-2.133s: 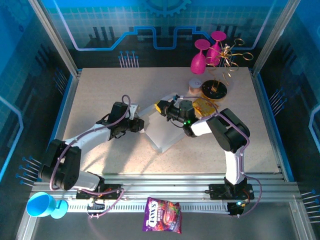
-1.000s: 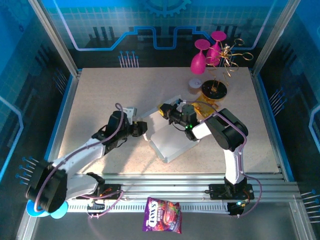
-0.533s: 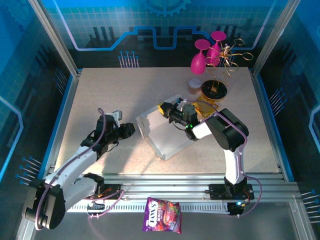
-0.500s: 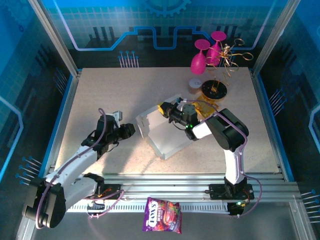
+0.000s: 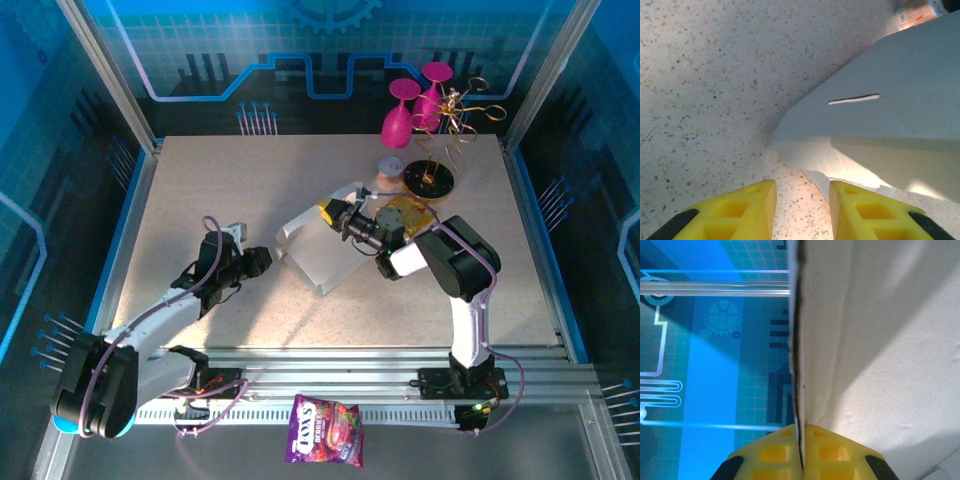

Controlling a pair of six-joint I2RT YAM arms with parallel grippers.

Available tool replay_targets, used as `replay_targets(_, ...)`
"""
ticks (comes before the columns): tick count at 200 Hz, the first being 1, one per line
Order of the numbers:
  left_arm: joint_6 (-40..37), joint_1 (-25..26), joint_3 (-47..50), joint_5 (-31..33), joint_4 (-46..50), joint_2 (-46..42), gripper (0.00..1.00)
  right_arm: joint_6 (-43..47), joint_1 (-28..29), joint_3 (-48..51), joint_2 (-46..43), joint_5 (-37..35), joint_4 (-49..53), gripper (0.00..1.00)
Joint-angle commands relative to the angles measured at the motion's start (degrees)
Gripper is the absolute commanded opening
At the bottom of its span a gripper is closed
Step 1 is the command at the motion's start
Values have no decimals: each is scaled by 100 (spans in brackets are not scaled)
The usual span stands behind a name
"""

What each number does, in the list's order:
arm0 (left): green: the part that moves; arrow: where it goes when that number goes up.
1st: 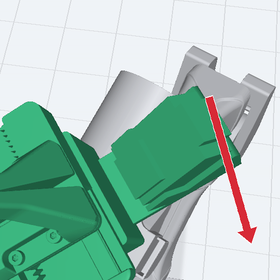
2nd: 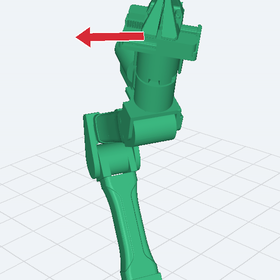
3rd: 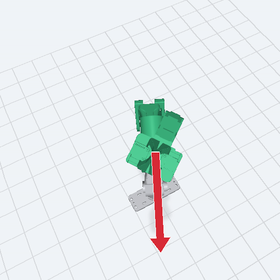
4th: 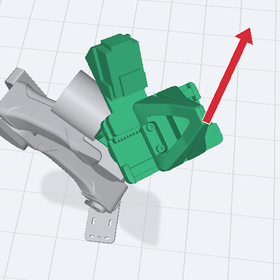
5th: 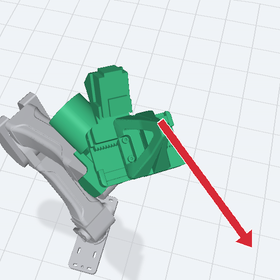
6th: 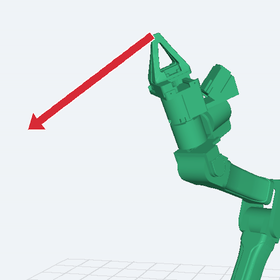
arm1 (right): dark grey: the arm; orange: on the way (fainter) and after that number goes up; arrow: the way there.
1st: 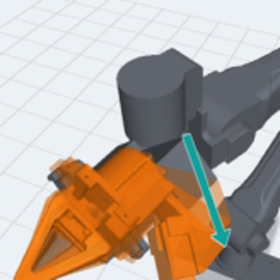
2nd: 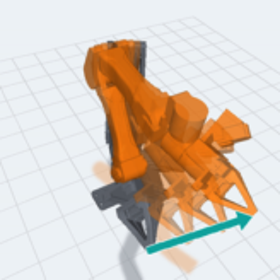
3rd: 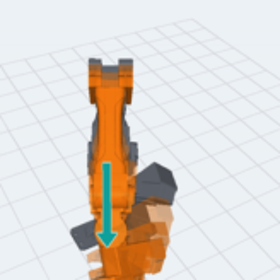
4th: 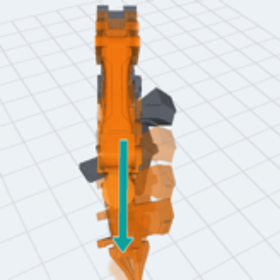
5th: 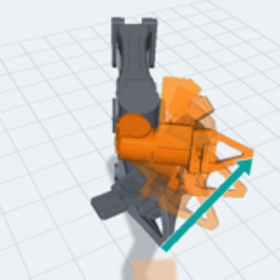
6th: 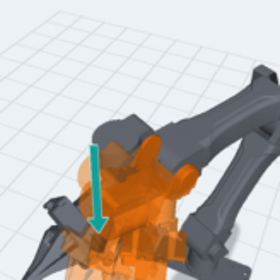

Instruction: Fold the paper box

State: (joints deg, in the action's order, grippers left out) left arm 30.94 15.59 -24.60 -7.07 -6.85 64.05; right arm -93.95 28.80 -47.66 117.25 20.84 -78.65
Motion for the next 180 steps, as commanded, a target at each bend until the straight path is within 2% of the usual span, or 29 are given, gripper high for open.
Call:
replay_targets(1,-193,-4,-48,168,-375,165,33,168,-75,16,315,299,-295,0)
replay_targets(80,-145,185,-131,68,-823,707,31,129,-190,-232,759,323,-282,0)
replay_targets(129,-792,190,-490,88,-664,1066,31,52,-173,-537,852,330,-109,0)
replay_targets(180,-1706,189,-1066,-457,-296,1564,31,-28,-155,-712,886,332,13,0)
